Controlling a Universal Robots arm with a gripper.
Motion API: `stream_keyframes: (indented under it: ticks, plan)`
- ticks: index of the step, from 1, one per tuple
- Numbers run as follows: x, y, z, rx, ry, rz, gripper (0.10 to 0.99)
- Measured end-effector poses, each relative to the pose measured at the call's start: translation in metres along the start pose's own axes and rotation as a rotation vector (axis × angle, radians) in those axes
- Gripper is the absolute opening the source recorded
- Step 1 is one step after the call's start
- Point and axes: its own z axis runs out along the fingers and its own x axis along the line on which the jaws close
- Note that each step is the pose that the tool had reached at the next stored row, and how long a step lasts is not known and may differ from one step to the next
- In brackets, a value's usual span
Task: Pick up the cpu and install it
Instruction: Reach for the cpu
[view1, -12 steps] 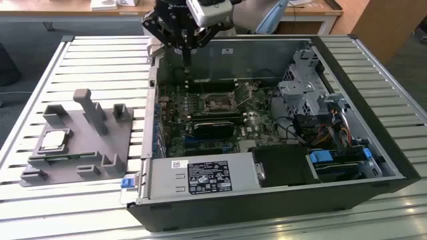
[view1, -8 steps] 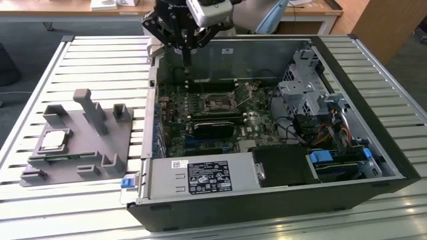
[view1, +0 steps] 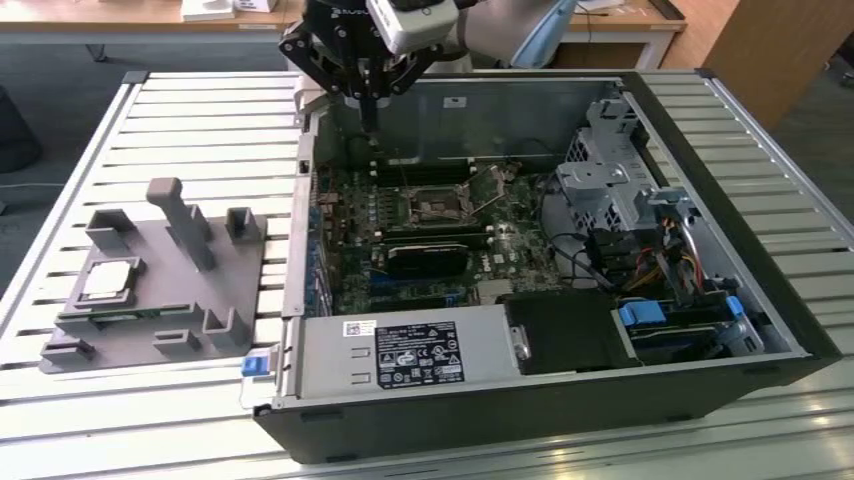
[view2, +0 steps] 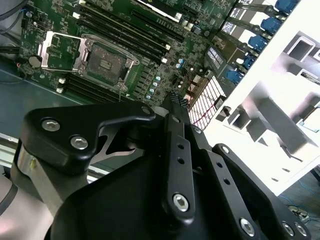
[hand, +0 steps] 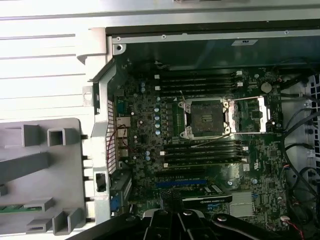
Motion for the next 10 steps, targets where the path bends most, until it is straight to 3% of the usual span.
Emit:
stream_keyframes:
  ticks: [10]
  plan:
    - [0.0101, -0.0008, -0.0002, 0.000, 0.0000, 0.000, 0.106]
